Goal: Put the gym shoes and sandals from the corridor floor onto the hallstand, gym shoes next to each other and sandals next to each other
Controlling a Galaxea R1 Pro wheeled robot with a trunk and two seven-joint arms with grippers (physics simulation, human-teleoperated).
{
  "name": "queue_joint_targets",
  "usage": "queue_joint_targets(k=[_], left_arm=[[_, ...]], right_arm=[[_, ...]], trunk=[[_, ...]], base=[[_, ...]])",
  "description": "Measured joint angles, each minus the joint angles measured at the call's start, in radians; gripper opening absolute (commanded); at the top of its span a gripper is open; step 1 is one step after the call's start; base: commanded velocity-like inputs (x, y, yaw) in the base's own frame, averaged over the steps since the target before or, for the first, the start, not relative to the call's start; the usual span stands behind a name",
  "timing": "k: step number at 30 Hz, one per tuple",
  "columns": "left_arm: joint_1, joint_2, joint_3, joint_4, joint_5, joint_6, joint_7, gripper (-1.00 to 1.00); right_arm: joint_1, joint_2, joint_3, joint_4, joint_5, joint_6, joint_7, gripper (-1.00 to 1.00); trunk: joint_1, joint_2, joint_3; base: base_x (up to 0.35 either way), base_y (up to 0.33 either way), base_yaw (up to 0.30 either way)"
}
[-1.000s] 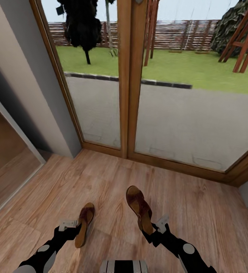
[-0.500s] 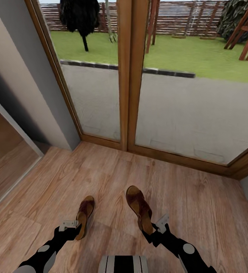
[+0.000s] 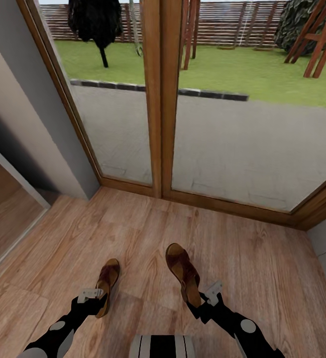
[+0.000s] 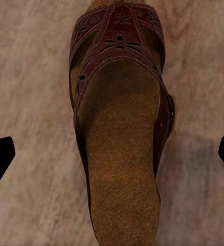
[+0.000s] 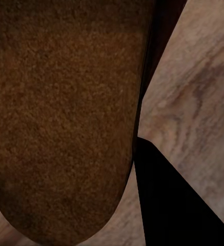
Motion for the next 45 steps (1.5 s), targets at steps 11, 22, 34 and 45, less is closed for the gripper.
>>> queue_joint_targets(k=[11, 22, 34, 45], left_arm=[[0.000, -0.001, 0.001, 0.001, 0.000, 0.000, 0.000, 1.00], [0.003, -0.003, 0.000, 0.008, 0.007, -0.077, 0.002, 1.00], [0.006, -0.003, 0.000, 0.009, 0.020, -0.107, 0.002, 1.00], [0.008, -0.004, -0.001, 0.009, 0.020, -0.110, 0.002, 1.00]], right_arm=[[0.000, 0.000, 0.000, 0.000, 0.001, 0.000, 0.001, -1.00], [0.000, 0.000, 0.000, 0.000, 0.001, 0.000, 0.001, -1.00], [0.000, 0.000, 0.000, 0.000, 0.001, 0.000, 0.001, -1.00], [0.000, 0.000, 0.000, 0.000, 0.001, 0.000, 0.001, -1.00]], trunk=[[0.004, -0.002, -0.031], [0.009, -0.004, -0.081], [0.014, -0.007, -0.130], [0.019, -0.010, -0.173]], base=[[0.000, 0.000, 0.000], [0.000, 0.000, 0.000], [0.000, 0.000, 0.000], [0.000, 0.000, 0.000]])
